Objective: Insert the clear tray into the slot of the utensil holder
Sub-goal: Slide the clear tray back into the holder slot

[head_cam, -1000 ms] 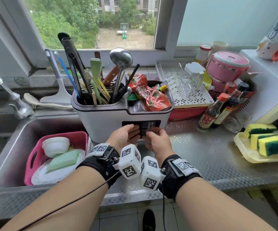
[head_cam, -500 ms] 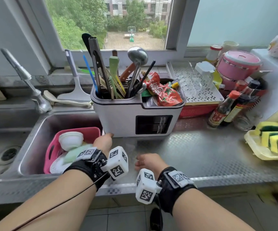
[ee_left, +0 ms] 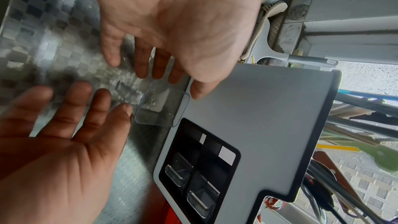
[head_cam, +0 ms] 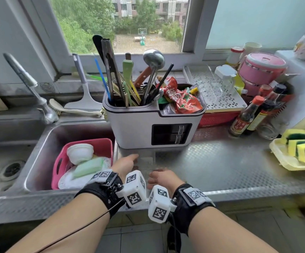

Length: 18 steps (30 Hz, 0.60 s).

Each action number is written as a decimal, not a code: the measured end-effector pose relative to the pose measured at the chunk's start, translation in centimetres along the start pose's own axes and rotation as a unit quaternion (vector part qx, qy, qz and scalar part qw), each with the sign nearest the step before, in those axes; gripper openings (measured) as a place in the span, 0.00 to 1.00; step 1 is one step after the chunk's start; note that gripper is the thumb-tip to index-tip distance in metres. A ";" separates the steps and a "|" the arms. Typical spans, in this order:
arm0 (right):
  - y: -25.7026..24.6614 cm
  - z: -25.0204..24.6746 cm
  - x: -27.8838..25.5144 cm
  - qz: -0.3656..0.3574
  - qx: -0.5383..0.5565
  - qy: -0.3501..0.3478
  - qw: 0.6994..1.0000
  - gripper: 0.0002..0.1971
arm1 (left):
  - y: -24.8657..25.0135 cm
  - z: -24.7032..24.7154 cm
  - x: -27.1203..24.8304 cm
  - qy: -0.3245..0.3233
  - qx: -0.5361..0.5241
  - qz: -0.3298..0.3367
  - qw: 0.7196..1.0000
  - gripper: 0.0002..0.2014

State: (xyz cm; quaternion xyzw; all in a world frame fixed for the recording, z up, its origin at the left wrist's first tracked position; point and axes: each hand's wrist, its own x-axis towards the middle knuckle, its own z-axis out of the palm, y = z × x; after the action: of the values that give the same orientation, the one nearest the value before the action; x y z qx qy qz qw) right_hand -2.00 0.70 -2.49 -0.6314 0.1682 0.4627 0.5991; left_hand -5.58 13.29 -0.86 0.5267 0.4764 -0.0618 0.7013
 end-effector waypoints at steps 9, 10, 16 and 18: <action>0.3 -1.1 0.3 0.018 -0.030 -0.004 0.999 0.06 | -0.2 1.2 -0.5 -0.034 0.009 -0.042 0.999 0.18; 0.4 -1.3 0.2 0.009 -0.025 0.007 1.000 0.04 | -0.2 1.2 -0.5 -0.036 0.010 -0.043 0.998 0.18; -0.2 -2.3 0.3 -0.055 0.012 0.044 0.997 0.05 | 0.3 2.7 -1.1 -0.059 -0.023 -0.038 0.997 0.15; -0.9 -2.6 0.2 -0.065 0.014 0.042 0.997 0.06 | 0.7 3.3 -1.0 -0.064 -0.030 -0.025 0.997 0.14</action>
State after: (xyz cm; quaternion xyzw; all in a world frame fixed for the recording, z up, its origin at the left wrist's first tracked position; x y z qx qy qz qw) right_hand -0.25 -1.37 -2.45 -0.6518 0.1580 0.3934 0.6289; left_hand -3.73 10.56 0.29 0.4882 0.4450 -0.0984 0.7442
